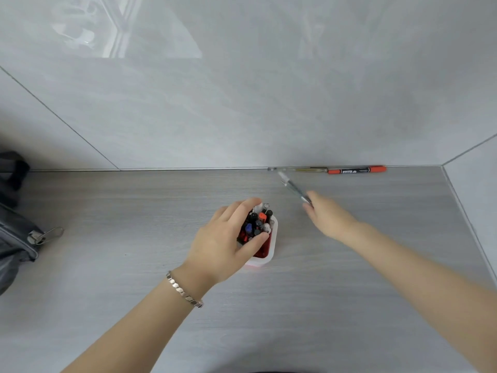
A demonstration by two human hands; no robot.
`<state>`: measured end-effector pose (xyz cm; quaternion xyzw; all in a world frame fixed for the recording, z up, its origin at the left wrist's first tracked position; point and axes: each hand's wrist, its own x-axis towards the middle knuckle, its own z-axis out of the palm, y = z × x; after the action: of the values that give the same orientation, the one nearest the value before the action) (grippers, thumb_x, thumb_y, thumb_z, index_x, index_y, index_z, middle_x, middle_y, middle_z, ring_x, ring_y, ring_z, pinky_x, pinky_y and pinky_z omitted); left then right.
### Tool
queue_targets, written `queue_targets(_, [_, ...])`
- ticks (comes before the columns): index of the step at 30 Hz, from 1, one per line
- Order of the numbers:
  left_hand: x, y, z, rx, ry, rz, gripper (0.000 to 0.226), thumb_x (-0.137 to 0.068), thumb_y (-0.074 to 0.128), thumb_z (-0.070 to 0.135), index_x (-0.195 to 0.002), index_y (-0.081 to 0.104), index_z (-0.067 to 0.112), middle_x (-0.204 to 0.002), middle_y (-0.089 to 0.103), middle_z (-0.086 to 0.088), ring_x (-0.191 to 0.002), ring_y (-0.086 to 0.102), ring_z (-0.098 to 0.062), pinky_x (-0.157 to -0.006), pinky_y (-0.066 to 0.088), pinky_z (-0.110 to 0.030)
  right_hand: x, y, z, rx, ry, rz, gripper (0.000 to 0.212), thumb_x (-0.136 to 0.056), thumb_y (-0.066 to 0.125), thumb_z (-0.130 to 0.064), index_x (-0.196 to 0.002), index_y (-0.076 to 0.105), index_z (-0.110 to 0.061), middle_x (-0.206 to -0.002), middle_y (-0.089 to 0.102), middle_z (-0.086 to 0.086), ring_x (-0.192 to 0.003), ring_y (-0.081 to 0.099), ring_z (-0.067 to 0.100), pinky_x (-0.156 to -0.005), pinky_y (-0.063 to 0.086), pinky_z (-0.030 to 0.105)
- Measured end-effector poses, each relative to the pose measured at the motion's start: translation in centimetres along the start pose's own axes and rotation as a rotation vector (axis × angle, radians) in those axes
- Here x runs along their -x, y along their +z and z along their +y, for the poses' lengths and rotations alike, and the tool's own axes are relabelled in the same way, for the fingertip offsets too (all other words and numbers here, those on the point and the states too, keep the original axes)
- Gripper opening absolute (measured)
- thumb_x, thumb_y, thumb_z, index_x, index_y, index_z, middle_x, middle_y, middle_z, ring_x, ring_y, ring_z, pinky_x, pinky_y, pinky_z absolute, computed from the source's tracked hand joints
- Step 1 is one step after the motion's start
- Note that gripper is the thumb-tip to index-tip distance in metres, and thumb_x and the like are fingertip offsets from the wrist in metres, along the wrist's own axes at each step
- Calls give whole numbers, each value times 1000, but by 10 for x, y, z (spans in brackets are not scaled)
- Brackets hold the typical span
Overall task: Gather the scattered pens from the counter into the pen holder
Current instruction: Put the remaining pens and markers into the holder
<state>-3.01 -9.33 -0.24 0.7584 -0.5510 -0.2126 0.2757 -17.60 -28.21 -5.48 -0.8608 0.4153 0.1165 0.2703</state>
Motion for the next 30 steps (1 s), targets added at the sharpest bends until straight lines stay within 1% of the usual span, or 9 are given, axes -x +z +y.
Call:
queue_targets(5, [2,1,0,-5,7,-2,64,-76,33,60,-135,32,34,-131,48,15,-116,44,-6,-79,37,-19,76,-30,4,-305,-27,127,19,-92,51,-12,-107,63,-14,-75,57,-6,-53,52,2,-55,41,14])
queue_targets(8, [3,1,1,-4,5,-1,65,-76,31,60,-136,31,35,-131,47,16,-115,42,-5,-79,36,-19,122,-58,0,-421,-16,181,23,-82,66,-10,-73,68,-31,-50,61,-12,-42,53,5,-51,40,7])
queue_targets(10, [3,1,1,-1,3,-4,66,-76,30,61,-136,31,35,-131,47,14,-115,42,-6,-78,36,-19,144,-75,-11,-460,-23,184,21,-78,70,-11,-68,69,-29,-40,59,-21,-40,51,6,-50,39,4])
queue_targets(14, [3,2,0,8,13,-8,67,-77,29,60,-137,29,33,-131,46,11,-117,45,-13,-79,40,-23,153,-86,-42,-390,-121,174,22,-75,73,-12,-65,70,-32,-58,65,-32,-50,59,-7,-52,43,2])
queue_targets(16, [3,2,0,17,13,-9,65,-78,31,59,-138,28,33,-132,46,11,-118,45,-13,-80,40,-23,143,-80,-58,-257,-161,169,13,-78,69,-13,-74,73,-25,-66,68,-23,-67,60,-8,-61,41,0])
queue_targets(19, [4,1,1,26,18,-19,63,-81,34,56,-138,28,32,-132,45,11,-117,46,-13,-79,37,-22,120,-65,-83,-145,-188,187,12,-84,59,-11,-83,70,-14,-86,70,0,-79,61,12,-70,45,15])
queue_targets(22, [4,1,0,32,27,-21,63,-80,32,56,-138,29,31,-132,45,10,-116,47,-14,-79,37,-22,102,-54,-109,-226,-215,312,17,-89,47,-5,-93,63,-9,-88,58,5,-74,51,19,-72,44,31])
queue_targets(28, [4,3,-2,63,34,-13,63,-78,30,55,-136,30,32,-132,45,11,-114,48,-16,-80,42,-27,95,-51,-123,-252,-157,158,24,-93,33,-6,-88,52,-19,-84,50,4,-73,49,20,-63,39,25])
queue_targets(30, [5,4,-3,74,33,-11,63,-78,31,54,-136,31,32,-131,45,10,-115,48,-15,-83,45,-29,98,-48,-120,-236,-218,161,19,-94,35,-9,-88,53,-13,-85,52,4,-74,50,21,-63,40,27])
